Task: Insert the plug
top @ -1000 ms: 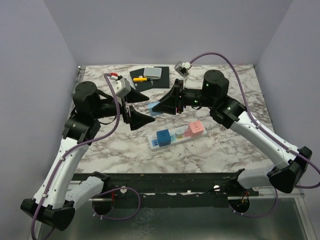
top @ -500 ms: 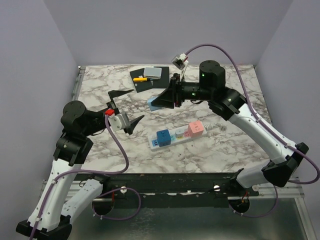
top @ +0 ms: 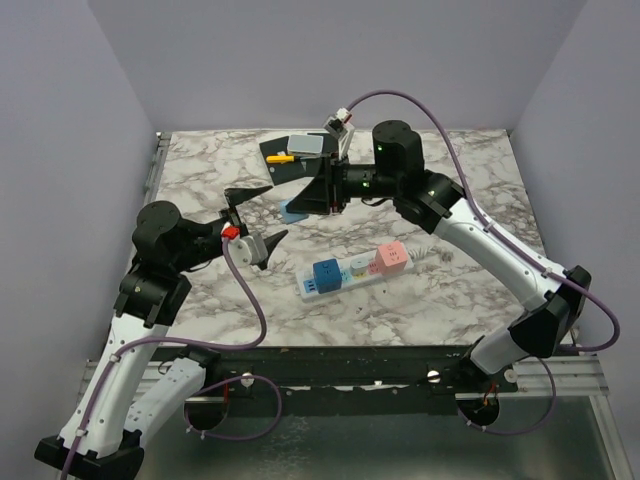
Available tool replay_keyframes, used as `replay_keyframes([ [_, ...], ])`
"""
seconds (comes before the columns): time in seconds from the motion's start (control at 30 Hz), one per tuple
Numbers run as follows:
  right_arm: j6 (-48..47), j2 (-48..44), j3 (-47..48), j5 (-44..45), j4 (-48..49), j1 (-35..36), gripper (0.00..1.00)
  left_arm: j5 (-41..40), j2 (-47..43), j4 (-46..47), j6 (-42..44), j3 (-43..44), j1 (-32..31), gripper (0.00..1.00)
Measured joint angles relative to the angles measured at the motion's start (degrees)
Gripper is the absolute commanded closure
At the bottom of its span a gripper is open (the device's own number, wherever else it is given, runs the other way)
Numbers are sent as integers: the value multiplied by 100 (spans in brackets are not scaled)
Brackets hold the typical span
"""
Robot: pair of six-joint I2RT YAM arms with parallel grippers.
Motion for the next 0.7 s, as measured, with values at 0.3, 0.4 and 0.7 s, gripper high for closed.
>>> replay_keyframes([
  [0.3, 286, 225, 2, 2, 321, 168, 99, 72, 164, -4, 101, 0, 0, 35],
  [0.4, 380, 234, 2, 4, 459, 179, 99, 94, 199, -31, 173, 0, 0, 40],
  [0.7, 501, 273, 37, 2, 592, 205, 86, 81, 203, -192, 474, 2, 9, 99],
])
